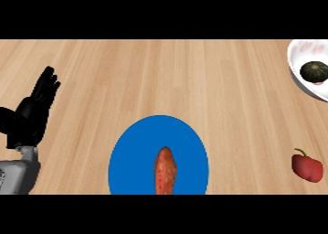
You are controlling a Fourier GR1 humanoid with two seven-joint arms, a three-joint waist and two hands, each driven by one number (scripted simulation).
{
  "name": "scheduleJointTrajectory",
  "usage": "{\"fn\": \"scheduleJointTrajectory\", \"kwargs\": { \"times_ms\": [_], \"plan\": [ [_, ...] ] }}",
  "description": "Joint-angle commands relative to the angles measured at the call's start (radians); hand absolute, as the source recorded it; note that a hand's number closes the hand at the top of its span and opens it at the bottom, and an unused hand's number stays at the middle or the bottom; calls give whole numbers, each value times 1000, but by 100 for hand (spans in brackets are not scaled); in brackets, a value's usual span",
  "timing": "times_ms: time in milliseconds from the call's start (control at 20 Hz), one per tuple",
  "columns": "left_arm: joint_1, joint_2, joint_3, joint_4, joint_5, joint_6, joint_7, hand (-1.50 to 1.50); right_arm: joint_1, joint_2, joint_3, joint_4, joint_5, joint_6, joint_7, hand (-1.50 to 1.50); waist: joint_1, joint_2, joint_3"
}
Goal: Pick the squash from the plate and place it in the bowl
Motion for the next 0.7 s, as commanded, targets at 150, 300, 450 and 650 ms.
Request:
{"fn": "scheduleJointTrajectory", "kwargs": {
  "times_ms": [150, 300, 450, 650],
  "plan": [
    [5, -20, -11, -30, -12, 20, 13, 0, 122, -141, -73, 45, -72, 212, -29, -150, -11, 1, 2],
    [15, 6, 5, -48, 1, -1, 24, 0, 168, -167, -83, 50, -82, 269, -46, -150, -3, 2, 4],
    [37, 0, 23, -8, -1, 3, -34, 0, 198, -219, -116, 58, -115, 367, -52, -150, -16, 2, 3],
    [25, 19, 24, -22, 18, -26, 8, 0, 240, -219, -142, 56, -144, 433, -59, -150, -14, 1, 7]
  ]
}}
